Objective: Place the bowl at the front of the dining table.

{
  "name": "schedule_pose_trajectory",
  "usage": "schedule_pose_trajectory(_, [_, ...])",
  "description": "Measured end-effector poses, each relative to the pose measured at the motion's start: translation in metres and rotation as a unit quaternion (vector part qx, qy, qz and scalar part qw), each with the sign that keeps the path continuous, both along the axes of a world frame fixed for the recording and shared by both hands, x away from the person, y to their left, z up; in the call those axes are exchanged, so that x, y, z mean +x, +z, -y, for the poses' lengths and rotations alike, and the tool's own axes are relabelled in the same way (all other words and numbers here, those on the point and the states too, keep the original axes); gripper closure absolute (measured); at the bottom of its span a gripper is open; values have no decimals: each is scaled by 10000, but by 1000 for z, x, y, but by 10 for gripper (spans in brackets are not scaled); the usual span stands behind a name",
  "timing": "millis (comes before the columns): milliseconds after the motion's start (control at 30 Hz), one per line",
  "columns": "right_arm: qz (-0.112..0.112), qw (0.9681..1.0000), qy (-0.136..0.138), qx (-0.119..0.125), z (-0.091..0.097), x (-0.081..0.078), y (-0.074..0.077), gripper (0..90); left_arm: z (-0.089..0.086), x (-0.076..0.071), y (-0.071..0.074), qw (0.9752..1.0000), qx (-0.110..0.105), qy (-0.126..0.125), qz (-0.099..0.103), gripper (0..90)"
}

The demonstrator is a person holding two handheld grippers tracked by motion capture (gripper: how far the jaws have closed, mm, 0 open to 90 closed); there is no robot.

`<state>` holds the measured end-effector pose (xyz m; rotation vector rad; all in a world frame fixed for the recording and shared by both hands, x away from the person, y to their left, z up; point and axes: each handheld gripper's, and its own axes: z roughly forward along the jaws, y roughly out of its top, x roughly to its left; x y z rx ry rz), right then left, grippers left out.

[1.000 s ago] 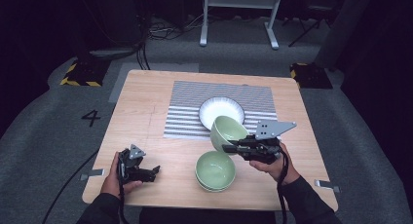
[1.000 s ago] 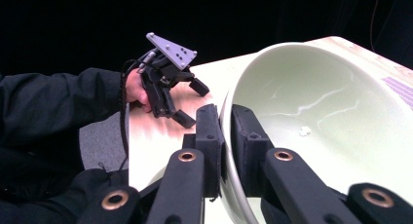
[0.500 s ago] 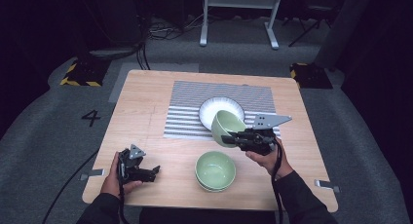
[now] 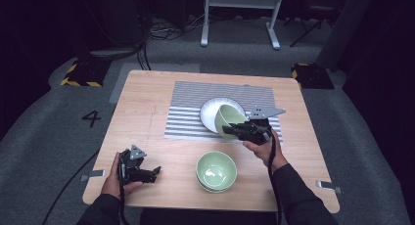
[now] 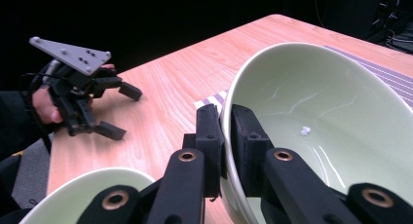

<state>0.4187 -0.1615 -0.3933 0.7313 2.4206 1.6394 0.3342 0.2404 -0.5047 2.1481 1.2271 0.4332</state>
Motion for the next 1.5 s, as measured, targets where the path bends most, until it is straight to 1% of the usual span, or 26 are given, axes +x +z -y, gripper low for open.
schedule_pose_trajectory(33, [-41, 10000, -41, 5, -1, 4, -1, 831, 0, 0, 0, 10000, 0, 0, 2, 4])
schedule_pose_trajectory(167, [-56, 10000, -63, -10, -2, 9, -3, 831, 0, 0, 0, 10000, -1, 0, 3, 4])
schedule_pose_trajectory(233, [-44, 9999, -59, -79, -5, 13, -3, 831, 0, 0, 0, 10000, 0, 0, 2, 4])
schedule_pose_trajectory(367, [-55, 9999, -76, -90, -8, 17, -4, 831, 0, 0, 0, 10000, 0, -1, 3, 4])
schedule_pose_trajectory(467, [-60, 9998, -107, -147, -10, 21, -6, 831, 0, 0, 0, 10000, 0, -1, 4, 4])
schedule_pose_trajectory(500, [-70, 9997, -152, -180, -10, 23, -8, 831, 0, 0, 0, 10000, 0, 1, 2, 4])
schedule_pose_trajectory(633, [-111, 9995, -224, -184, -9, 28, -10, 831, 0, 0, 0, 10000, 1, 0, 5, 4])
schedule_pose_trajectory(700, [-66, 9991, -299, -294, -9, 32, -11, 831, 0, 0, 0, 10000, 1, 0, 2, 4])
schedule_pose_trajectory(733, [-66, 9991, -299, -294, -9, 32, -11, 831, 0, 0, 0, 10000, 1, -1, 4, 4])
schedule_pose_trajectory(767, [-115, 9989, -334, -299, -9, 35, -14, 831, 0, 0, 0, 10000, 1, -2, 3, 4])
schedule_pose_trajectory(800, [-115, 9989, -334, -299, -9, 35, -14, 831, 0, 0, 0, 10000, 1, -2, 3, 4])
schedule_pose_trajectory(833, [-143, 9987, -327, -365, -10, 37, -16, 831, 0, 0, 0, 10000, 1, -2, 4, 4])
schedule_pose_trajectory(1000, [-153, 9987, -348, -352, -12, 41, -18, 830, 0, 0, 0, 10000, -1, 1, 1, 4])
schedule_pose_trajectory(1100, [-146, 9982, -376, -446, -14, 44, -21, 830, 0, 0, 0, 10000, 0, 0, 2, 4])
schedule_pose_trajectory(1167, [-150, 9981, -390, -456, -15, 45, -22, 830, 0, 0, 0, 10000, -1, 0, 1, 4])
schedule_pose_trajectory(1200, [-148, 9979, -393, -501, -17, 46, -22, 830, 0, 0, 0, 10000, 0, 1, 1, 4])
schedule_pose_trajectory(1333, [-177, 9977, -417, -498, -20, 50, -22, 830, 0, 0, 0, 10000, -1, 1, 1, 4])
schedule_pose_trajectory(1500, [-156, 9972, -429, -597, -27, 55, -22, 830, 0, 0, 0, 10000, -1, 1, 1, 4])
